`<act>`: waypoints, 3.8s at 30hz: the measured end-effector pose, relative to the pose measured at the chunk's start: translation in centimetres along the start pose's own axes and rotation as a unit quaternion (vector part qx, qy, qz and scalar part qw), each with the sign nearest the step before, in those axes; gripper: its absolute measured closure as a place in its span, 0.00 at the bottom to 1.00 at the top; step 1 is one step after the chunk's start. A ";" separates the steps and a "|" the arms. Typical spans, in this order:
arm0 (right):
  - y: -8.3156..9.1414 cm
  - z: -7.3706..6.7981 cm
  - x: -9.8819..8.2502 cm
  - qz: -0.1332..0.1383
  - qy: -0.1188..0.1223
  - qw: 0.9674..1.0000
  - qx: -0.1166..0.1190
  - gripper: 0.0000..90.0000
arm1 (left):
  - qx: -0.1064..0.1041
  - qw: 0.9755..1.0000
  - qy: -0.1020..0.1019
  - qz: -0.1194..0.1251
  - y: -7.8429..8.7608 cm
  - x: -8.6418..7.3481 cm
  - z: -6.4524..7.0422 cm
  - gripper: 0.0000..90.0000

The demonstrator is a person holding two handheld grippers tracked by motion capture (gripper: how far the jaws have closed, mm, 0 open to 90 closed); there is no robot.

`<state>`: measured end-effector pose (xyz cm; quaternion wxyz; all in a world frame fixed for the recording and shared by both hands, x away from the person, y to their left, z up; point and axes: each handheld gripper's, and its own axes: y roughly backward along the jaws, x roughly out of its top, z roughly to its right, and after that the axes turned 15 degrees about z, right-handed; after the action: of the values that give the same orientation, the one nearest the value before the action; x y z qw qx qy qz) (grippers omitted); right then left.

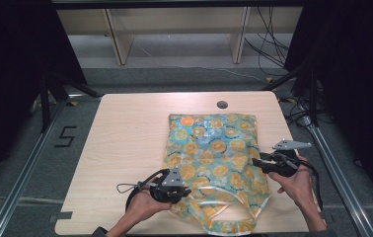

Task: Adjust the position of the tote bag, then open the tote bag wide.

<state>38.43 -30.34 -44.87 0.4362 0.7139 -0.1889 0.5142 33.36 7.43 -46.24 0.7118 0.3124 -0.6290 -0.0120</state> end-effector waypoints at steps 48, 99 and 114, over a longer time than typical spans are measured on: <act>-4.7 -7.7 2.6 -0.031 0.118 0.986 0.112 1.00 | 0.042 0.994 0.086 0.052 -1.1 3.7 -9.6 0.97; -8.3 -11.3 5.7 -0.106 0.107 0.974 0.170 0.63 | 0.079 0.995 -0.007 -0.064 -3.9 2.4 -10.1 0.96; -12.5 -12.6 0.5 -0.203 0.117 0.962 0.137 0.42 | 0.076 0.996 -0.004 -0.055 -3.8 2.5 -10.0 0.95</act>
<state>40.45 -13.15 -48.60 0.4483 0.7251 0.0846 0.5158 44.37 7.66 -45.86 0.6818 0.3996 -0.6128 -0.0043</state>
